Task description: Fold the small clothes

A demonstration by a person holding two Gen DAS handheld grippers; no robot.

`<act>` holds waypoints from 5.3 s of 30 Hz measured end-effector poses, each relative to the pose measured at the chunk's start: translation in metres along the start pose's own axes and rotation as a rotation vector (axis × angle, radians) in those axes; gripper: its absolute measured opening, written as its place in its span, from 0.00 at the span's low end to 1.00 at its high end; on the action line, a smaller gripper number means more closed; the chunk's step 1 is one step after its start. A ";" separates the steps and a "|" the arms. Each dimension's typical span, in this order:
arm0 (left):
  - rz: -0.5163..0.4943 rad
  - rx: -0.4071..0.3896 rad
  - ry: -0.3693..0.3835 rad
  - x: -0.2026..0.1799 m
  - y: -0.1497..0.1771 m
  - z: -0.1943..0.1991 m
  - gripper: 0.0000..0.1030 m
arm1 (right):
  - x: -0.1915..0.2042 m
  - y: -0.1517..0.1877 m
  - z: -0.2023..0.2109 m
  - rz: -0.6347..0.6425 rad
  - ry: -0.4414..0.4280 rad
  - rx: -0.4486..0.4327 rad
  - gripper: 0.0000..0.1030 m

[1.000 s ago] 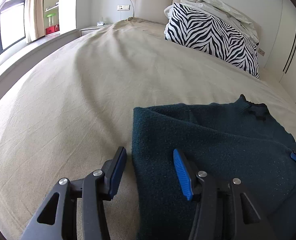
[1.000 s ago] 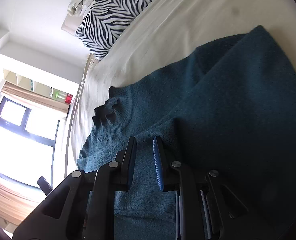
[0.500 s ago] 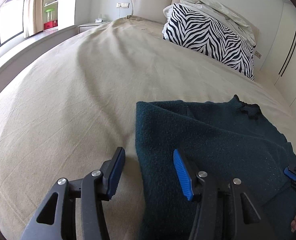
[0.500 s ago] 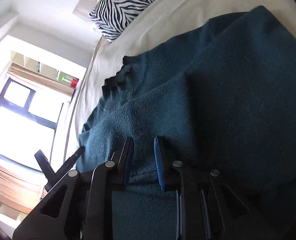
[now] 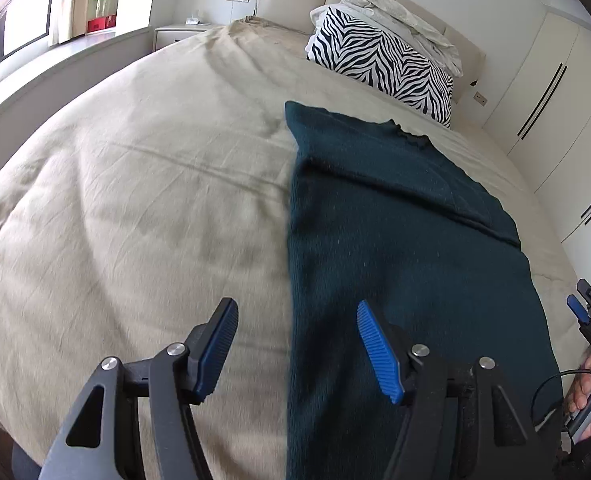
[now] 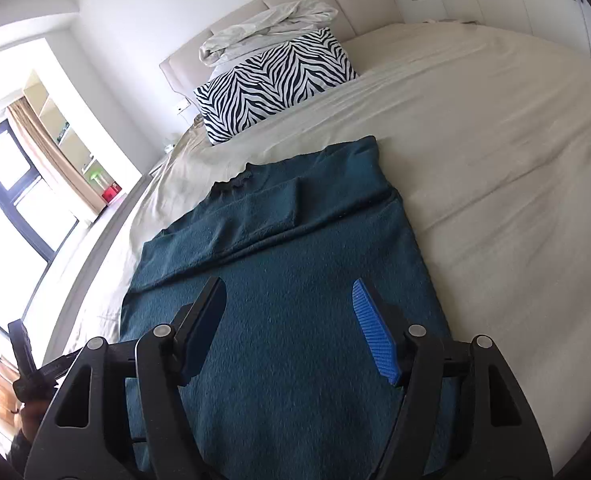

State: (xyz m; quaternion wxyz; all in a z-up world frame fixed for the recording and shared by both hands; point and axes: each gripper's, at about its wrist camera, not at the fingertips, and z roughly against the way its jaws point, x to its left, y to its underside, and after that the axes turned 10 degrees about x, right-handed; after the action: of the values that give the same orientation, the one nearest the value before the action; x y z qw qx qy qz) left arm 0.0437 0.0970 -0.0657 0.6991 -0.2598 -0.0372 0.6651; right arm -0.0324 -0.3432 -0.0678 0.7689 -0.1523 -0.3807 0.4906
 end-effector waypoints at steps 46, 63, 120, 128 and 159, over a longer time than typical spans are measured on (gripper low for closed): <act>0.263 0.298 0.422 0.045 0.103 0.013 0.70 | -0.143 0.126 0.067 -0.537 -0.313 0.350 0.71; 0.335 0.335 0.410 0.056 0.111 0.005 0.23 | -0.142 0.136 0.046 -0.578 -0.318 0.415 0.34; 0.452 -0.044 0.605 0.038 -0.158 -0.025 0.07 | -0.058 -0.140 -0.051 -0.292 -0.207 0.124 0.09; 0.460 -0.051 0.565 0.039 -0.215 -0.061 0.07 | -0.064 -0.185 -0.114 -0.322 -0.176 0.135 0.09; 0.215 -0.015 0.268 0.012 -0.152 -0.082 0.62 | -0.078 -0.180 -0.129 -0.212 0.024 0.189 0.56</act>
State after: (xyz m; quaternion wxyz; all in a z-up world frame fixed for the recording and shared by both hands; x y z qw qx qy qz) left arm 0.2164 0.0859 -0.0775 0.6207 -0.3538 0.0792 0.6952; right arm 0.1596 -0.4778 -0.0785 0.8318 -0.0440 -0.3374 0.4385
